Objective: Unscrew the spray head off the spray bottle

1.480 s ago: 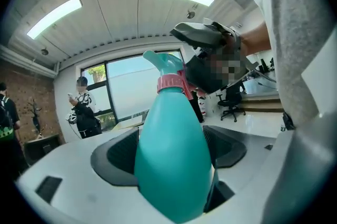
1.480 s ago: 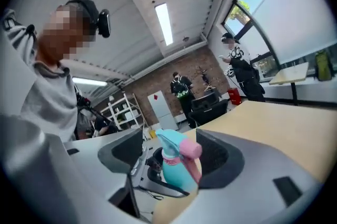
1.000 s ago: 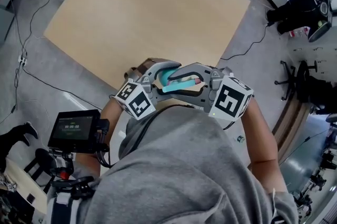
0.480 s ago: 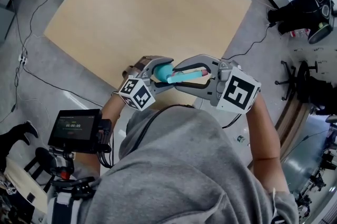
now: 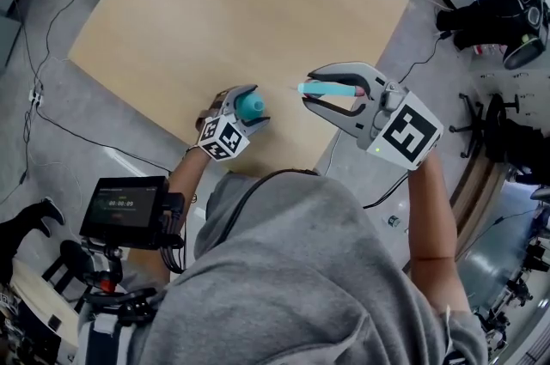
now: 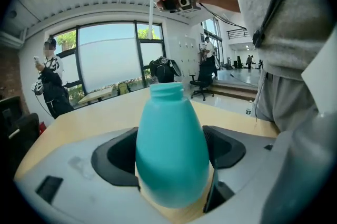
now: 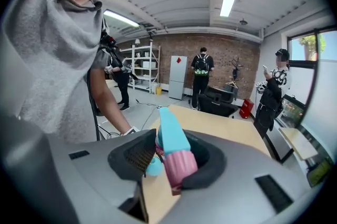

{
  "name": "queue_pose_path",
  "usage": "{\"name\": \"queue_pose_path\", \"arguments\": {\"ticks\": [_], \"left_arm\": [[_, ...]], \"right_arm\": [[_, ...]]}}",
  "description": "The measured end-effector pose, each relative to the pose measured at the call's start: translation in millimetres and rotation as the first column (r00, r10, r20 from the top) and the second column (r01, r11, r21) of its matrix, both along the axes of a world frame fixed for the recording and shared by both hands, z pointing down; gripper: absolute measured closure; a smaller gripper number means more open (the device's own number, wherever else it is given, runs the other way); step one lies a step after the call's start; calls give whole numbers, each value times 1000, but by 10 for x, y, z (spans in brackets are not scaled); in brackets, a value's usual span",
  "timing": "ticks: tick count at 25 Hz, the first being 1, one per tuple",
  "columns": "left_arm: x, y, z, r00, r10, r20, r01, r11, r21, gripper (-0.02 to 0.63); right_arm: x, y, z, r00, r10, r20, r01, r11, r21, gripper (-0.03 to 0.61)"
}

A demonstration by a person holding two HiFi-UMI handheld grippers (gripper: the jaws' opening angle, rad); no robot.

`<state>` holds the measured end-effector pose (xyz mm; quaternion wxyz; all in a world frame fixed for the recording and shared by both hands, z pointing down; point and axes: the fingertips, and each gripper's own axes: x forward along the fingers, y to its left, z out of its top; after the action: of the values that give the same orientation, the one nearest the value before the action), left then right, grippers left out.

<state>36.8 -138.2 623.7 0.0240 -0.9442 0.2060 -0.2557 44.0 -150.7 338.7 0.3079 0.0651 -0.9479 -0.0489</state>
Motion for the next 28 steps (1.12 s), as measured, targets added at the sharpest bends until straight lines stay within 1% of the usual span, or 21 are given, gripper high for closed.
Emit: {"name": "queue_pose_path", "arguments": {"ticks": [3, 6, 10, 14, 17, 23, 28], "left_arm": [[-37, -12, 119, 1000, -22, 1, 22, 999, -27, 239], [-61, -8, 220, 1000, -29, 5, 29, 998, -49, 238], [-83, -42, 316, 999, -52, 11, 53, 996, -75, 238], [-51, -64, 339, 998, -59, -9, 58, 994, -87, 238], [-55, -68, 361, 998, -62, -24, 59, 993, -106, 238], [-109, -78, 357, 995, -86, -53, 78, 986, -146, 238], [-106, -62, 344, 993, -92, -72, 79, 983, -167, 238]], "right_arm": [[108, -145, 289, 993, 99, -71, -97, 995, 22, 442], [217, -268, 737, 972, 172, -160, -164, 985, 61, 442], [338, -346, 1364, 939, 218, -266, -200, 975, 95, 442], [422, -378, 1875, 911, 262, -320, -242, 965, 103, 442], [449, -381, 2217, 894, 273, -355, -248, 962, 115, 442], [419, -281, 2725, 870, 255, -422, -225, 967, 120, 442], [355, -124, 3042, 850, 207, -485, -160, 978, 137, 442]]}}
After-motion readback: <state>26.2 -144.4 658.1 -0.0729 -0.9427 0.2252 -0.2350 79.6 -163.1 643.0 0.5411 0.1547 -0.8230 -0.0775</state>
